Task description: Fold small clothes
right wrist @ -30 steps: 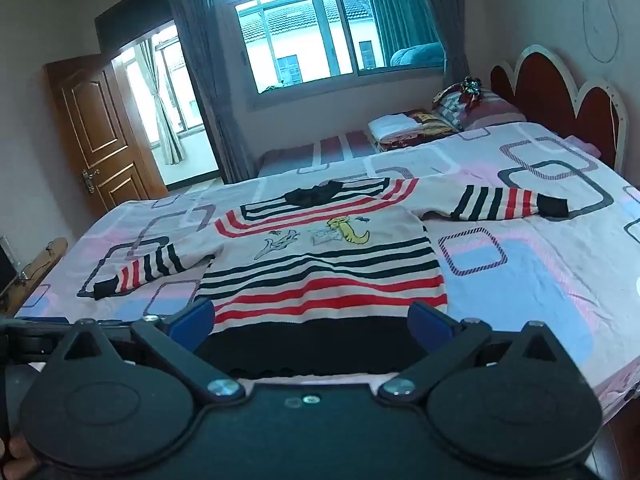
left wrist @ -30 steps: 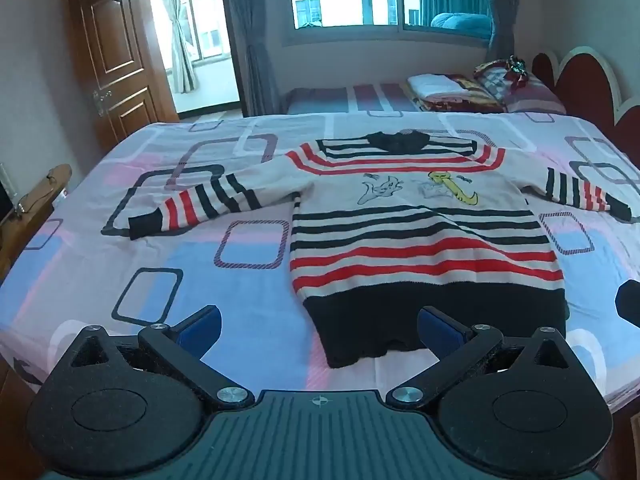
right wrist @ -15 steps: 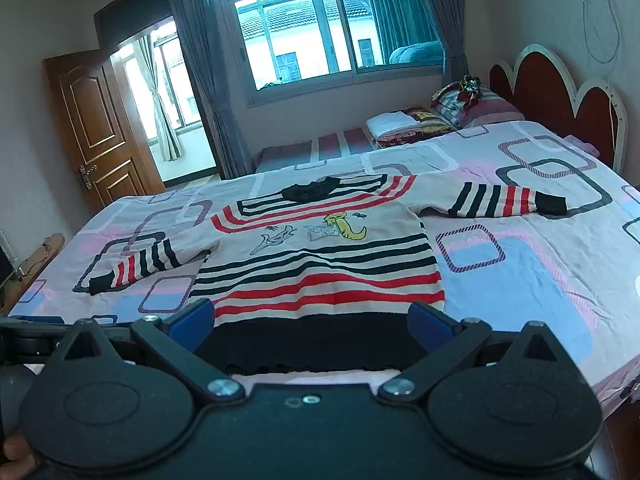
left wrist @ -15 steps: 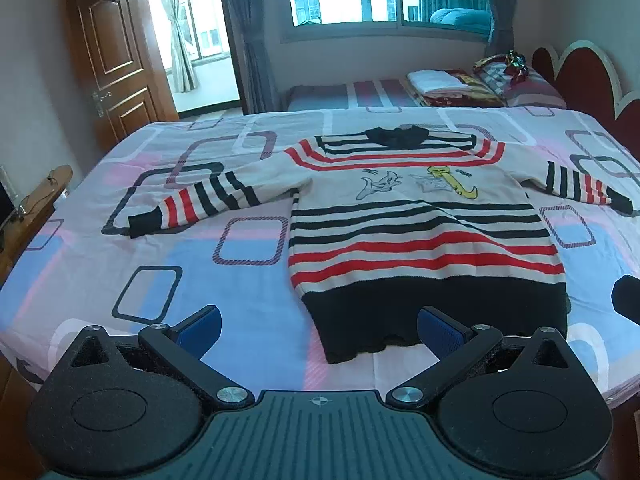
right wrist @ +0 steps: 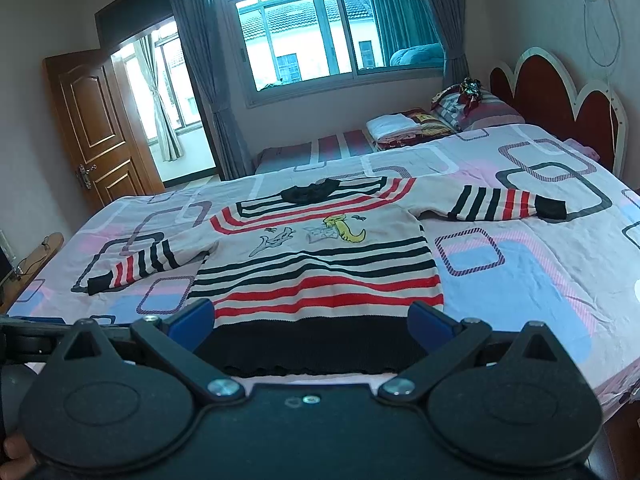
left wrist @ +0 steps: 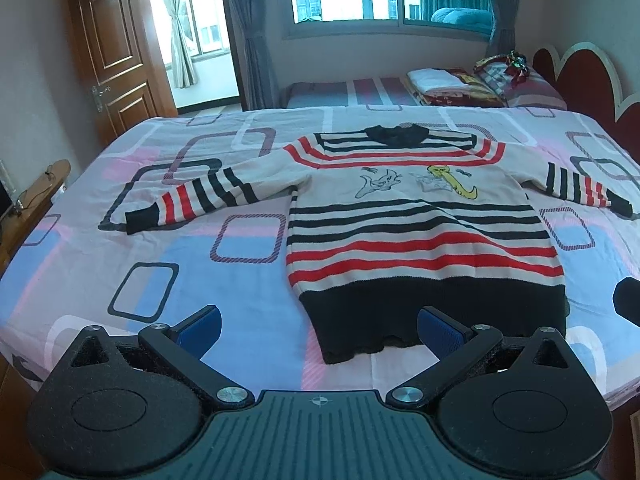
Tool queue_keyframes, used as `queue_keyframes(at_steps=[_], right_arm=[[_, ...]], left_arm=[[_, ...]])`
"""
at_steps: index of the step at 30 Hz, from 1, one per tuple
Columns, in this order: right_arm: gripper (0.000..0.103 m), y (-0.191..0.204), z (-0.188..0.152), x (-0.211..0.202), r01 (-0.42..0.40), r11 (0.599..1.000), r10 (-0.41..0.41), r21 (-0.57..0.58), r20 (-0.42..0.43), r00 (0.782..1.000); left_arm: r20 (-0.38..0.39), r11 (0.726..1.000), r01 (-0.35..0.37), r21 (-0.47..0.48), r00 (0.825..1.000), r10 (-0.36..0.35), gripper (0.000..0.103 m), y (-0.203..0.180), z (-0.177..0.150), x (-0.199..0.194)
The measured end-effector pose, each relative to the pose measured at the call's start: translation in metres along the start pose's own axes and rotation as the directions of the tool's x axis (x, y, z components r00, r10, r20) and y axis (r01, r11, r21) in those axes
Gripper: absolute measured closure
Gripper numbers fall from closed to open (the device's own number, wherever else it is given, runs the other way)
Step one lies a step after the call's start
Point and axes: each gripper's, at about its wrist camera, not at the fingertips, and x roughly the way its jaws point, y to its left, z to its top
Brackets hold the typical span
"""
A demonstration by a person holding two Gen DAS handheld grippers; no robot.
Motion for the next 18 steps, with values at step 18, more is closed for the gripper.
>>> queue_keyframes(at_steps=[18], right_arm=[[0.001, -0.0001, 0.0015, 0.0028, 0.008, 1.000, -0.008, -0.002, -0.003, 1.000]], left_arm=[[-0.004, 1.000, 0.003, 0.001, 1.000, -0.003, 0.000, -0.0014, -0.0001, 0.0006]])
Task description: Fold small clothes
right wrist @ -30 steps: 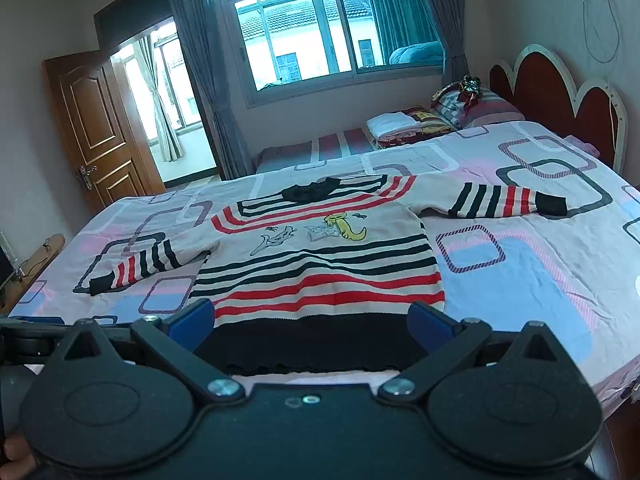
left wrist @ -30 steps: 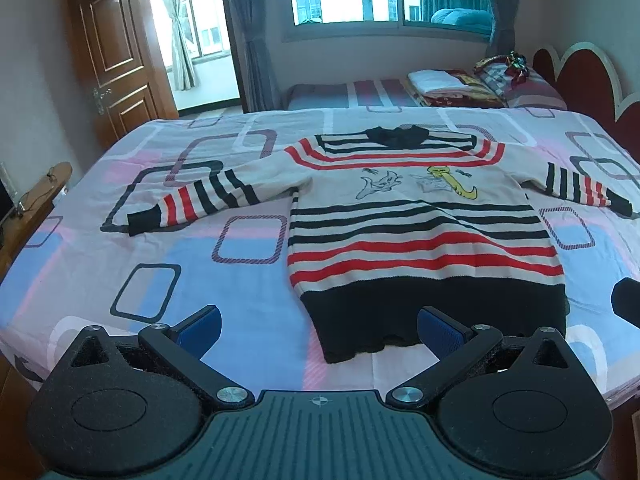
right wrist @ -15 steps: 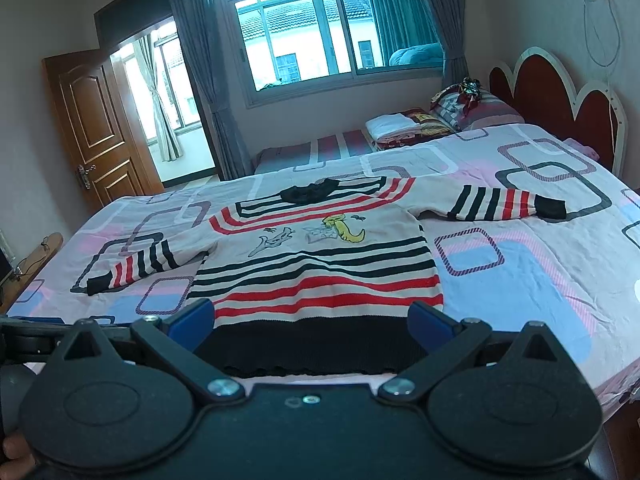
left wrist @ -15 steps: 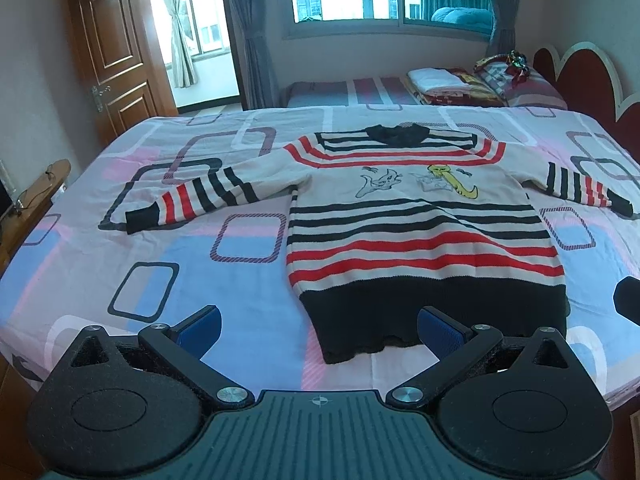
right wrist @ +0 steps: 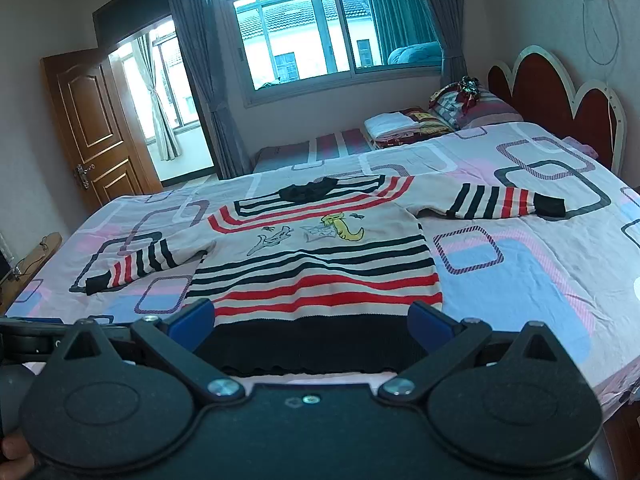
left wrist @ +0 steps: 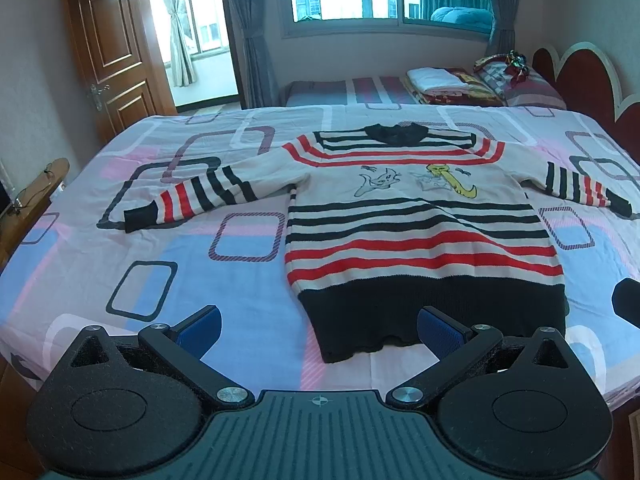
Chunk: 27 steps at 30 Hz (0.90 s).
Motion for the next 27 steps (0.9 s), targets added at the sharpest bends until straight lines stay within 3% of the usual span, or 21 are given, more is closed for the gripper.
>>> queue_keyframes(at_steps=[27], right_arm=[[0.001, 0.0005, -0.0014, 0.0014, -0.001, 1.000, 0.001, 0.003, 0.001, 1.000]], left_arm=[[-0.004, 1.000, 0.002, -0.001, 1.000, -0.002, 0.000, 0.0011, 0.0015, 0.0020]])
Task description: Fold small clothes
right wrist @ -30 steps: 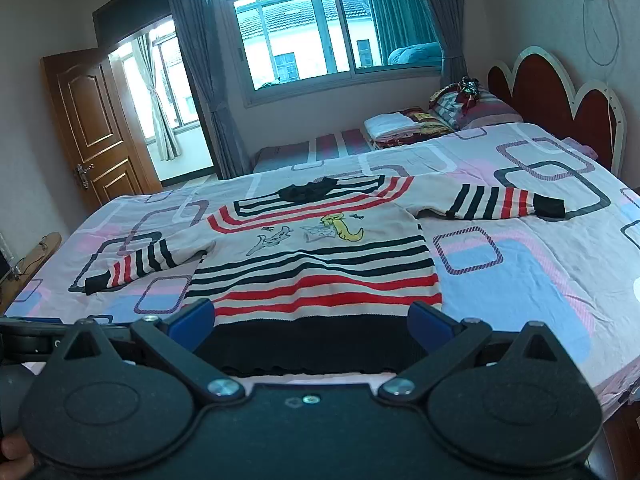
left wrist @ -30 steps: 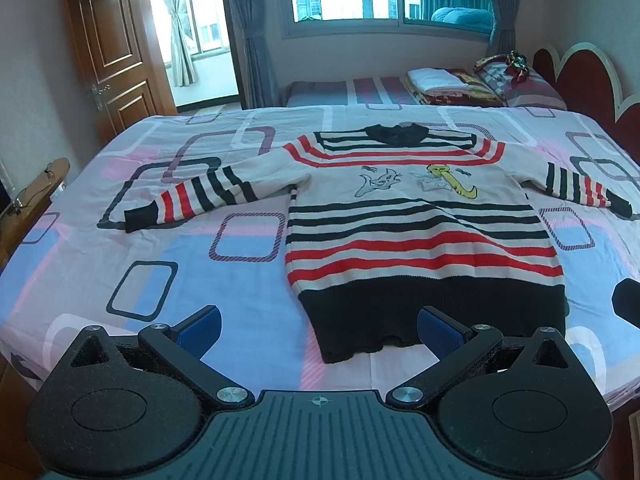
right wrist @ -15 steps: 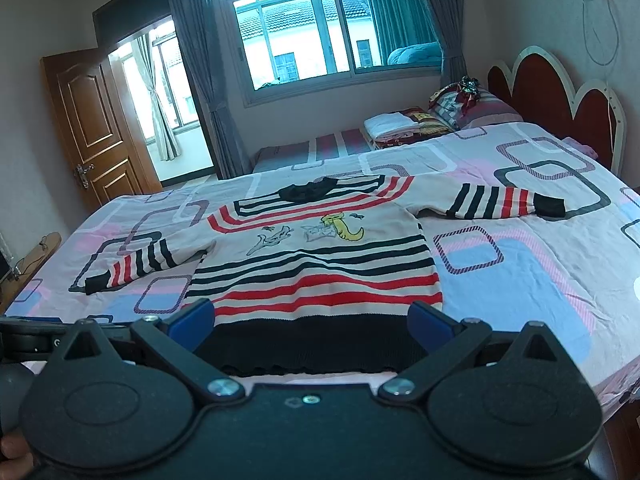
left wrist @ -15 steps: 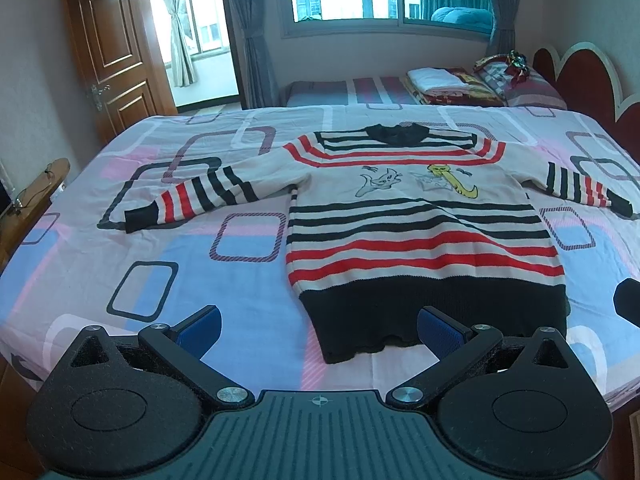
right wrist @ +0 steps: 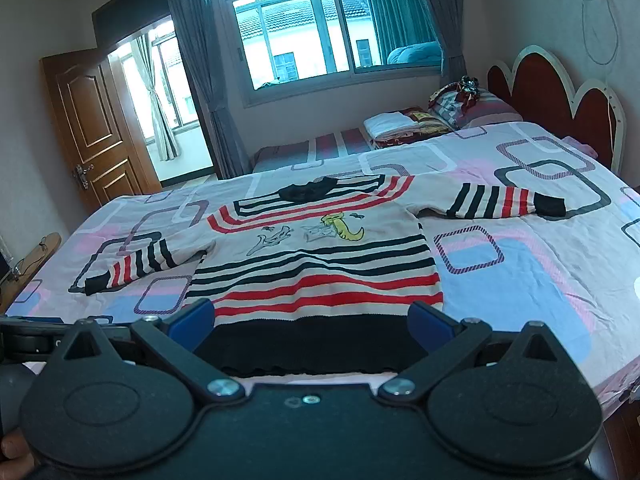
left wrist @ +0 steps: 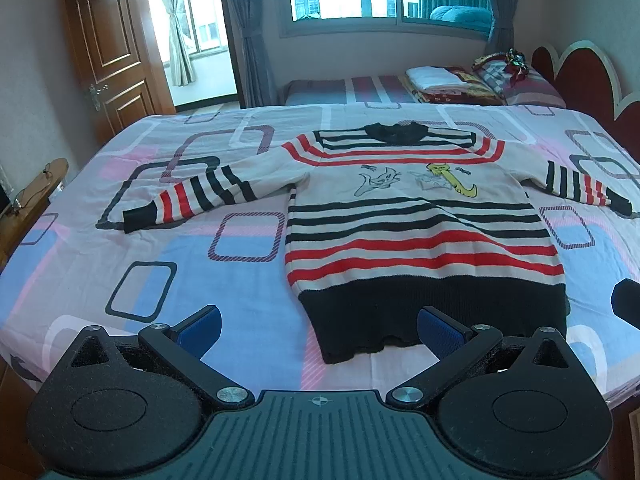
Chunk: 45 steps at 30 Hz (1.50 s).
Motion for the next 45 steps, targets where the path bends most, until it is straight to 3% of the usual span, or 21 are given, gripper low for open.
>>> queue_keyframes(at_steps=[26, 33, 45], right_arm=[[0.001, -0.003, 0.002, 0.011, 0.037, 0.999, -0.037, 0.007, 0.007, 0.999], [0.001, -0.023, 0.010, 0.029, 0.082, 0.997, -0.082, 0.006, 0.014, 0.997], [0.001, -0.092, 0.043, 0.097, 0.149, 0.987, -0.148, 0.062, -0.020, 0.989]], left_arm=[[-0.016, 1.000, 0.007, -0.001, 1.000, -0.007, 0.000, -0.003, 0.008, 0.015], [-0.029, 1.000, 0.006, -0.010, 1.000, -0.007, 0.000, -0.018, 0.028, 0.043], [-0.061, 0.999, 0.003, -0.033, 0.998, -0.005, 0.000, -0.071, 0.083, 0.119]])
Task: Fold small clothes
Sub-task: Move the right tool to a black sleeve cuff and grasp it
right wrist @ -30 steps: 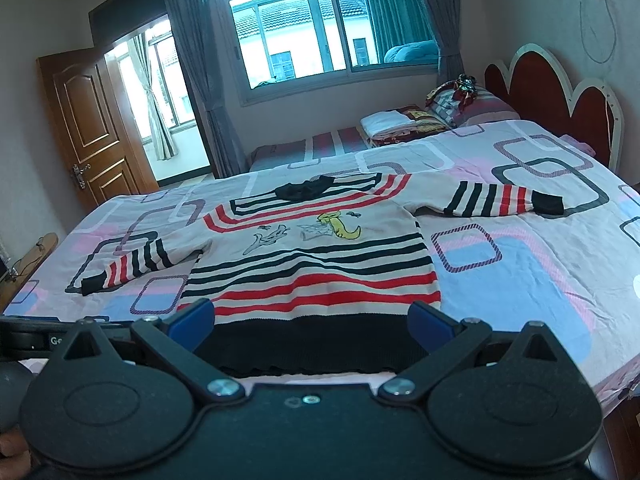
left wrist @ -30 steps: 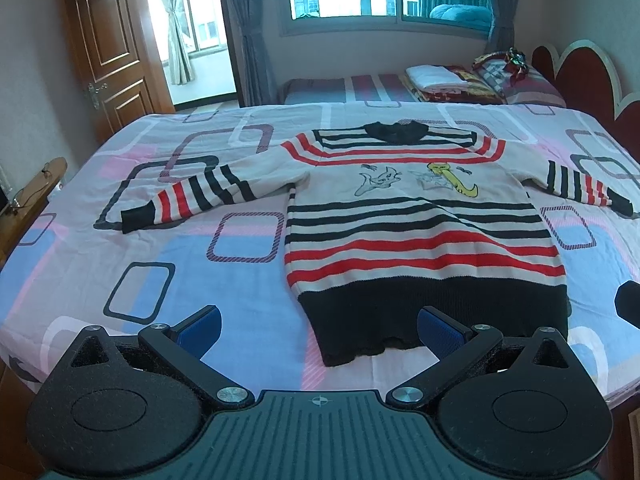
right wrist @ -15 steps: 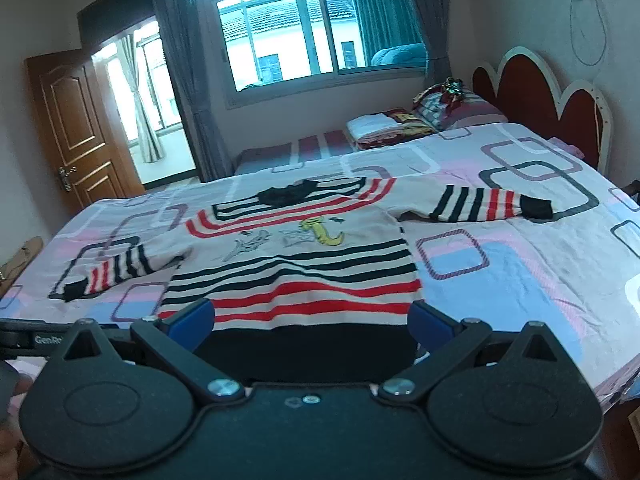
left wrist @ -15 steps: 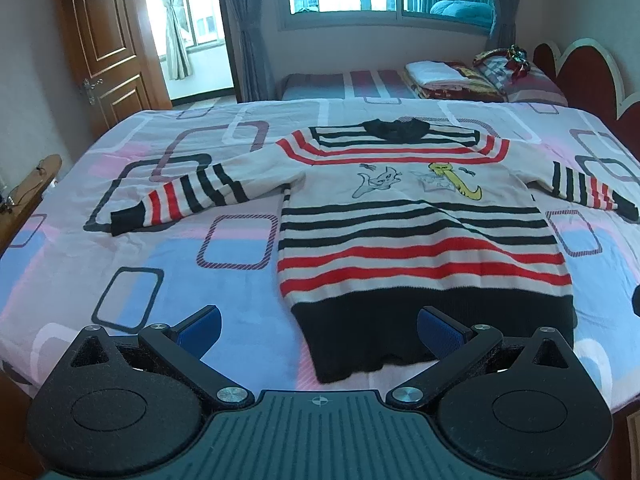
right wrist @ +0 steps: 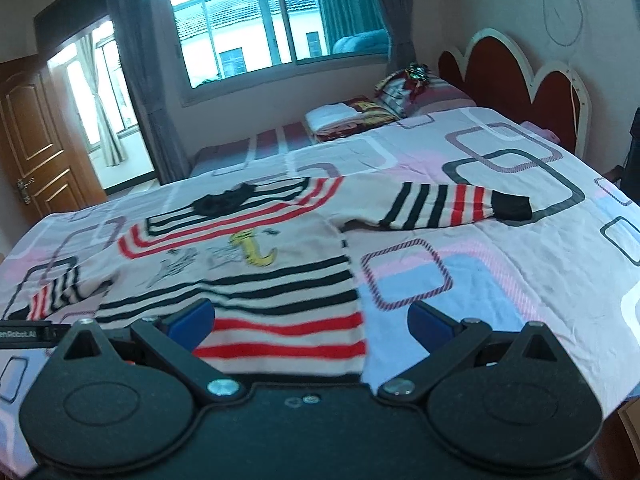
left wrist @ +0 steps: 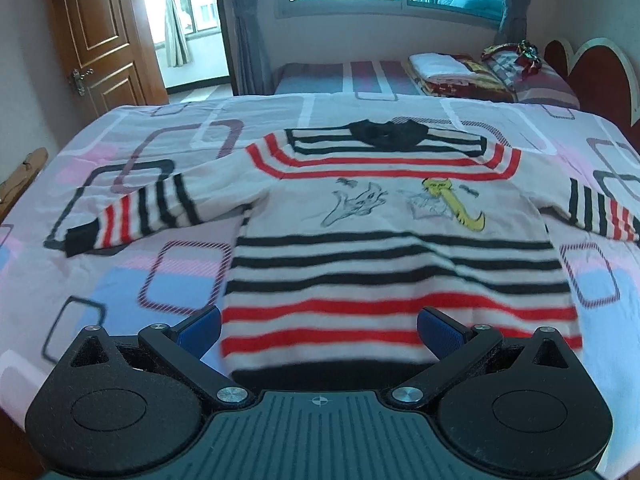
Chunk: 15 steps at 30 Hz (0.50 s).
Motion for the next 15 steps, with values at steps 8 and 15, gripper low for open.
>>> queue_keyframes(at_steps=[8, 15], right_arm=[[0.001, -0.046, 0.031, 0.059, 0.051, 0.998, -0.051, 0.025, -0.016, 0.999], [0.003, -0.092, 0.055, 0.114, 0.093, 0.994, -0.091, 0.056, -0.044, 0.995]], left_arm=[[-0.021, 1.000, -0.012, -0.027, 1.000, 0.011, 0.000, -0.040, 0.037, 0.052], [-0.040, 1.000, -0.020, -0.003, 0.999, 0.020, 0.000, -0.077, 0.061, 0.098]])
